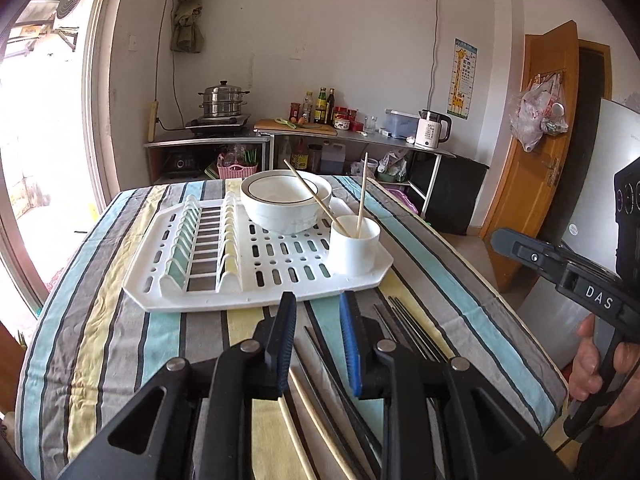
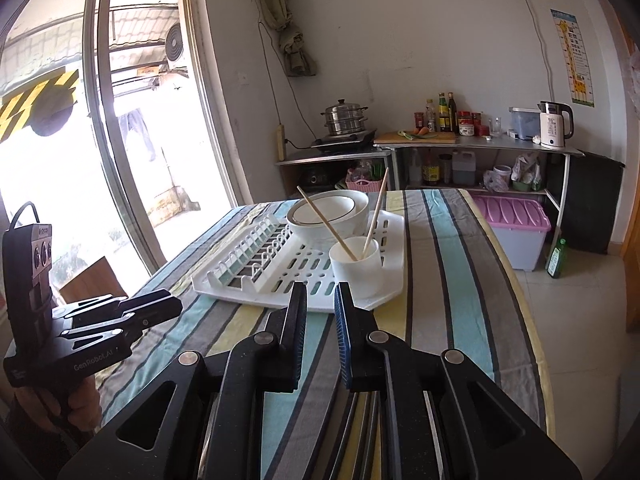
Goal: Organize utensils
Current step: 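Open the left tool to drop its chopstick into the cup while the right tool releases its chopstick, then grasp a wooden chopstick with the left tool while the right tool grasps a black chopstick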
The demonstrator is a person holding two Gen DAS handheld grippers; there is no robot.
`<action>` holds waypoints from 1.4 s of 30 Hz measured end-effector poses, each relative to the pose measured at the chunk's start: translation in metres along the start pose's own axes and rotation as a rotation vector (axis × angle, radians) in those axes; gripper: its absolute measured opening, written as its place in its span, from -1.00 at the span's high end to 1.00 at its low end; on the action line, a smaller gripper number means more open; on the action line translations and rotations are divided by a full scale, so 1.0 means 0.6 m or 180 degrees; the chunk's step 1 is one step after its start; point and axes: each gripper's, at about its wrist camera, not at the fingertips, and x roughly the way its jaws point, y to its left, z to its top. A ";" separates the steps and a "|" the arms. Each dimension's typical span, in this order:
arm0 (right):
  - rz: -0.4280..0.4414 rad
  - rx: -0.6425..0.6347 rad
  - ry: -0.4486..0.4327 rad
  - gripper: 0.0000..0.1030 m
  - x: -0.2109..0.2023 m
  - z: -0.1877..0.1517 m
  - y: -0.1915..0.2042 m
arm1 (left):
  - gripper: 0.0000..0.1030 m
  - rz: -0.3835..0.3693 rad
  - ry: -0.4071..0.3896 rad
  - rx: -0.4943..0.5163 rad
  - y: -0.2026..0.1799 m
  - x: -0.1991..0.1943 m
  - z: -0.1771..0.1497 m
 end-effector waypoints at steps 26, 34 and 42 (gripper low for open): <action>0.0011 -0.0001 0.0491 0.72 0.041 -0.101 0.013 | 0.54 0.0205 0.0513 -0.0172 0.034 0.035 -0.124; -0.0086 -0.0014 0.0839 0.72 0.117 -0.099 0.000 | 0.54 0.0263 0.0768 -0.0214 0.046 0.090 -0.122; -0.0203 -0.0044 0.1217 0.72 0.188 -0.101 -0.013 | 0.54 0.0284 0.0986 -0.0212 0.052 0.124 -0.121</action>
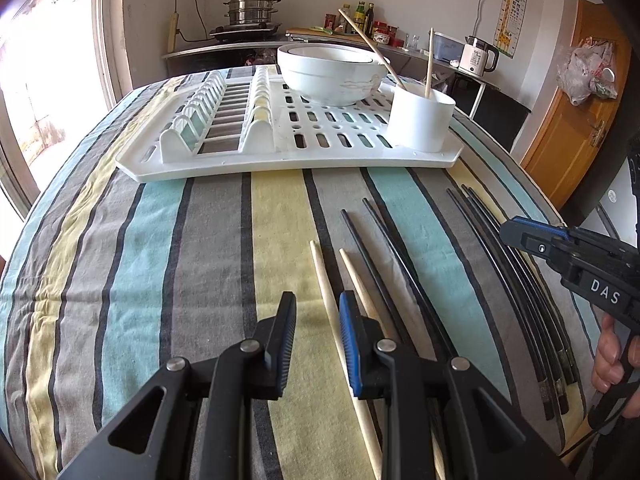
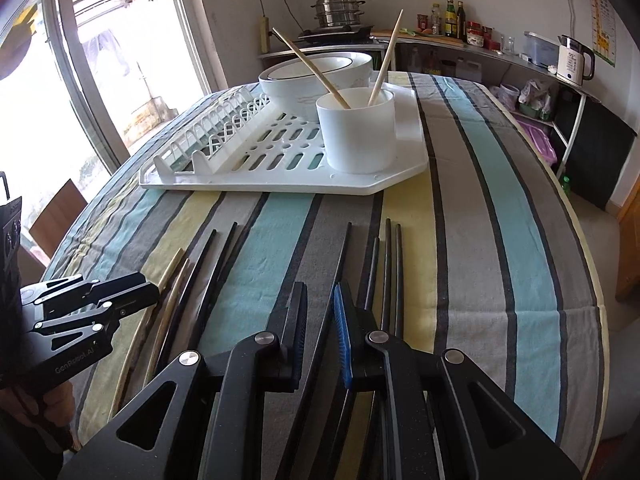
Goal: Organize utensils
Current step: 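Grasp a wooden chopstick with the left tool while the right tool grasps a black chopstick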
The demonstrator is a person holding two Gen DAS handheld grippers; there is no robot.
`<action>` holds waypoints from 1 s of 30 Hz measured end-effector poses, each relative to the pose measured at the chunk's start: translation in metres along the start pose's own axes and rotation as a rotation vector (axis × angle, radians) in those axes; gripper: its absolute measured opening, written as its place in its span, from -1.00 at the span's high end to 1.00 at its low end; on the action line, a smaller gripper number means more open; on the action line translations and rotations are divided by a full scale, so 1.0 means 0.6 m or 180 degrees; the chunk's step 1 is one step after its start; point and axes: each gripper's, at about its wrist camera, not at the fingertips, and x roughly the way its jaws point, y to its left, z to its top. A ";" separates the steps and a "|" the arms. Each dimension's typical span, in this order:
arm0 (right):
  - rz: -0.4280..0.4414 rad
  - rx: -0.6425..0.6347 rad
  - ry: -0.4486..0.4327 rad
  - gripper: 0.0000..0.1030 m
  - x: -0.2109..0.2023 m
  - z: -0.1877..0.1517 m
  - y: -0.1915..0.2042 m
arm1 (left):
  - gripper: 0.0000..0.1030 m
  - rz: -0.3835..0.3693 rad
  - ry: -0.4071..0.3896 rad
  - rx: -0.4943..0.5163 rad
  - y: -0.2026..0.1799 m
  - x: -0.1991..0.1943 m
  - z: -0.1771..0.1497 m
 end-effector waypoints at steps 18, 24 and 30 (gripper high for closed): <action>-0.0282 -0.0143 0.0295 0.72 0.051 0.026 0.005 | 0.58 0.0251 0.0055 0.0273 -0.024 0.028 0.022; -0.0317 -0.0226 0.0310 0.88 0.054 0.027 0.014 | 0.80 0.0319 0.0022 0.0324 -0.028 0.028 0.019; -0.0185 -0.0133 0.0246 0.89 0.041 0.029 0.007 | 0.86 0.0260 0.0053 0.0297 -0.025 0.028 0.022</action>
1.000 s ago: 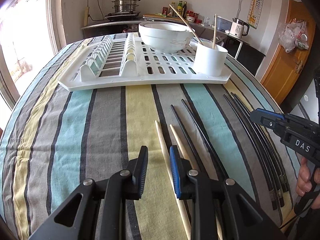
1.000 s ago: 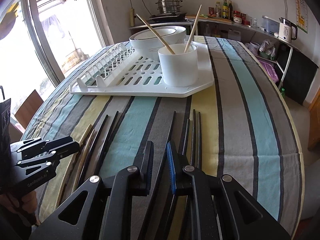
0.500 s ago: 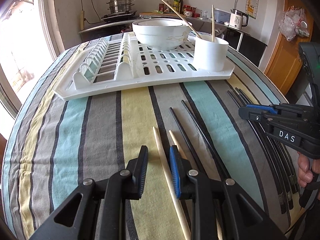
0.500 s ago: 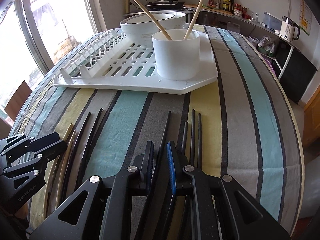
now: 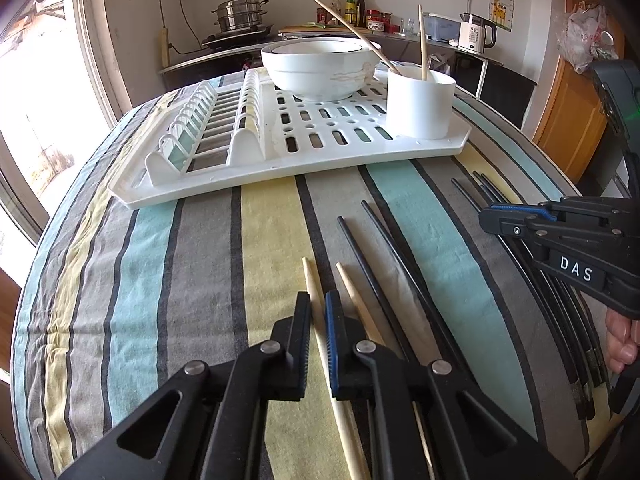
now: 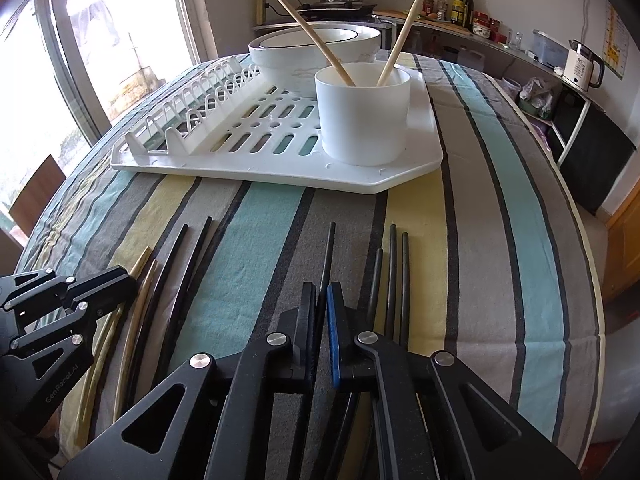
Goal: Organize utensils
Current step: 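Grasp a wooden chopstick with the left tool while the right tool grasps a black chopstick, then lift the wooden chopstick over the white cup while the right tool carries the black chopstick there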
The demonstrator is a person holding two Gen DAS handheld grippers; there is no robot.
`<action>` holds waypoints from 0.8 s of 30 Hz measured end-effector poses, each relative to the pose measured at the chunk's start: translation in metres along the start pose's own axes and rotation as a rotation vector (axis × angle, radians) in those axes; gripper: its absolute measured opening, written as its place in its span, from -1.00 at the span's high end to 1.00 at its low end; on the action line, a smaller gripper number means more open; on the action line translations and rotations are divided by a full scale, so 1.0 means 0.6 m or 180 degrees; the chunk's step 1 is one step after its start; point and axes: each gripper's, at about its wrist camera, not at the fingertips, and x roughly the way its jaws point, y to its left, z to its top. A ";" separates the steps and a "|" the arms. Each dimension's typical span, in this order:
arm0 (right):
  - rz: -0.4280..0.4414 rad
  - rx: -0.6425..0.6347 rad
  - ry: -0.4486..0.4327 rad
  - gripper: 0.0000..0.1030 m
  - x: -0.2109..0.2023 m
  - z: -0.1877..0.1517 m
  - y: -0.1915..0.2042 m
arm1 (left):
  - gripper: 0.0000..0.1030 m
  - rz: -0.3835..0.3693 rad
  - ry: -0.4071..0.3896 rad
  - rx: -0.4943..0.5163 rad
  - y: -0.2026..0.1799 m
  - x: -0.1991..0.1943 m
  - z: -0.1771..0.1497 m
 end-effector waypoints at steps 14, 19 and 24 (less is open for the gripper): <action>0.0230 0.0135 -0.0677 0.91 -0.136 0.029 -0.004 | 0.87 -0.0175 -0.0437 -0.0093 0.022 -0.101 0.040; 0.0271 0.0147 -0.0957 0.91 -0.192 0.029 -0.003 | 0.88 -0.0224 -0.0668 -0.0128 0.031 -0.156 0.054; 0.0303 0.0151 -0.1149 0.91 -0.234 0.019 0.000 | 0.88 -0.0280 -0.0831 -0.0140 0.033 -0.200 0.057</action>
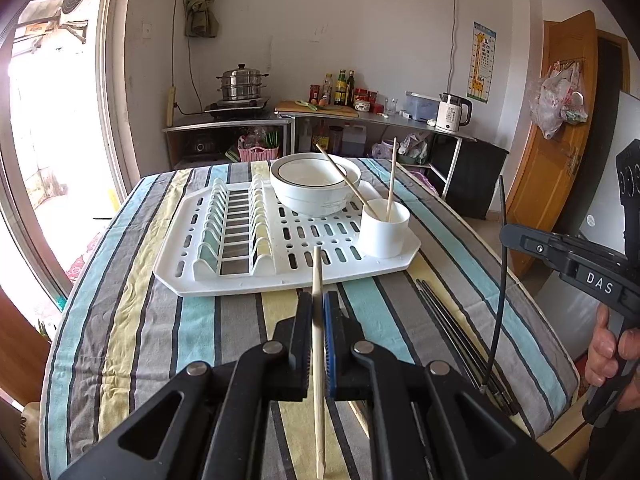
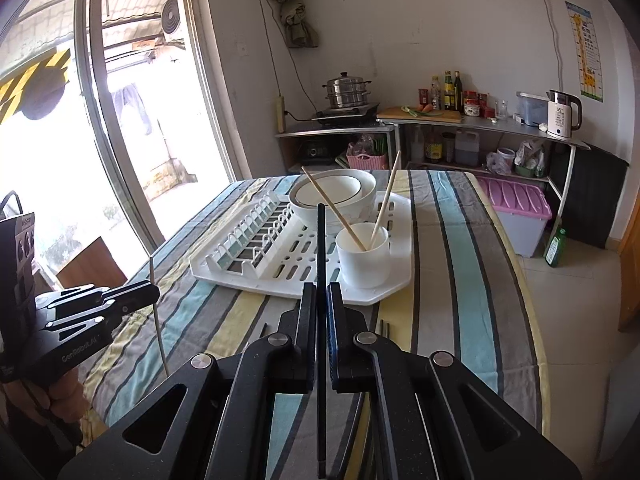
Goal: Organize utensils
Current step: 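Lift the wooden chopstick over the white cup while the right tool carries the black chopstick there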
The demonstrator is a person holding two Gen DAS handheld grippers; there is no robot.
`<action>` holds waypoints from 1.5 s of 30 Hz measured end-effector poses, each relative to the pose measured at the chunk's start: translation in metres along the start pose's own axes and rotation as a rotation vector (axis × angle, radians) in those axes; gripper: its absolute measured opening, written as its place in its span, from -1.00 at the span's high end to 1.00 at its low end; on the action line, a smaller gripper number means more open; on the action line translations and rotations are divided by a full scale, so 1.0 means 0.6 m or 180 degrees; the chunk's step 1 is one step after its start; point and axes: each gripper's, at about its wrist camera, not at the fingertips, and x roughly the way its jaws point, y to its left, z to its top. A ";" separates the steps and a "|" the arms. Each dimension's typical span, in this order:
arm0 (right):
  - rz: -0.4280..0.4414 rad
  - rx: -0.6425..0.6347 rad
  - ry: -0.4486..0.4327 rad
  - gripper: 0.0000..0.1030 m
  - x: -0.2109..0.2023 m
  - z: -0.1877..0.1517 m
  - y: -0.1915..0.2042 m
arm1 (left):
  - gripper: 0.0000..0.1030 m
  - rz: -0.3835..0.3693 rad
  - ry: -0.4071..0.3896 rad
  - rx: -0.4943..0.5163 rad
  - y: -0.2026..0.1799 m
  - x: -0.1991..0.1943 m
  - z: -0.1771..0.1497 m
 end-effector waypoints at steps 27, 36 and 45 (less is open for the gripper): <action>-0.0023 -0.0012 -0.0319 0.91 -0.049 0.031 -0.011 | 0.88 -0.0154 -0.0175 0.0036 -0.021 -0.024 0.050; -0.0063 0.0038 -0.0429 0.91 -0.029 0.092 -0.035 | 0.88 -0.0304 -0.0228 0.0068 -0.046 0.012 0.129; -0.0072 0.0062 -0.0629 0.92 -0.011 0.162 -0.051 | 0.89 -0.0411 -0.0359 0.0041 -0.069 0.049 0.221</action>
